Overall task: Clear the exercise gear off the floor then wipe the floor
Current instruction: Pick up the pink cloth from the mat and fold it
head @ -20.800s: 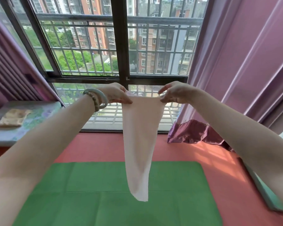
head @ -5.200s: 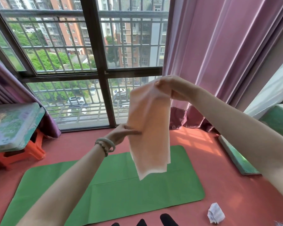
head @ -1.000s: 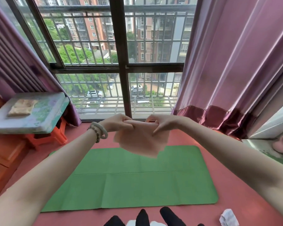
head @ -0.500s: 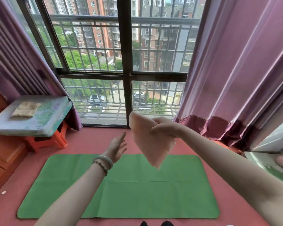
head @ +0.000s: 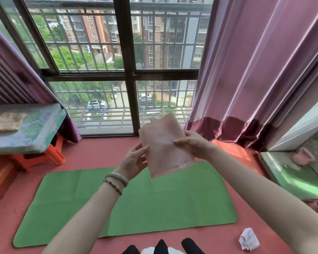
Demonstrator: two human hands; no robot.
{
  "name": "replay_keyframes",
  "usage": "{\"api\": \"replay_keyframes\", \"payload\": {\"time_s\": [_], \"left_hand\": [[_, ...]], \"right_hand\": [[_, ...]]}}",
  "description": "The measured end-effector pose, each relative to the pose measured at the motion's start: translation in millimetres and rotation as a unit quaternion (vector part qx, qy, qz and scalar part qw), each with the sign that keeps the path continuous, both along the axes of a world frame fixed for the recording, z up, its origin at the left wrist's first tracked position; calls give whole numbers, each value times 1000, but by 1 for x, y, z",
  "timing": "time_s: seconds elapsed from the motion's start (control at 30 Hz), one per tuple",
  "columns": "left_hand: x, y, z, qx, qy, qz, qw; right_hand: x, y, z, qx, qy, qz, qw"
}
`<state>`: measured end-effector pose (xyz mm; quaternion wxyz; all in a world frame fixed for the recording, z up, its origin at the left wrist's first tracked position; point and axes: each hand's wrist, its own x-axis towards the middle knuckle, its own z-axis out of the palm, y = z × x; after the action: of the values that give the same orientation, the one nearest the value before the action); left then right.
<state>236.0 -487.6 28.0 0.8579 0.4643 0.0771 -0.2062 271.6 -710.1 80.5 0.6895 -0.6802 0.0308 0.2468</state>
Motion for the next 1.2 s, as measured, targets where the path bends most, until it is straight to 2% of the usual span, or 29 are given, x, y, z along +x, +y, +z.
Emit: {"api": "replay_keyframes", "payload": {"time_s": [0.2,0.4,0.57,0.77,1.2], "left_hand": [[13,-28,9,180,-10,-70,981],[24,-89,-3,238,-26,-162,957],[13,-162,-19,286,-44,-260,921],[-5,-266,-26,300,-74,-348,885],[-32,-502,-14,282,-134,-394,864]], "right_hand": [[-35,-28,-34,2,38,-126,991],[-78,-86,-48,-11,51,-230,972],[-123,-148,-60,-11,78,-299,951],[-176,-235,-67,0,91,-358,929],[-225,-455,-52,1,72,-416,907]]}}
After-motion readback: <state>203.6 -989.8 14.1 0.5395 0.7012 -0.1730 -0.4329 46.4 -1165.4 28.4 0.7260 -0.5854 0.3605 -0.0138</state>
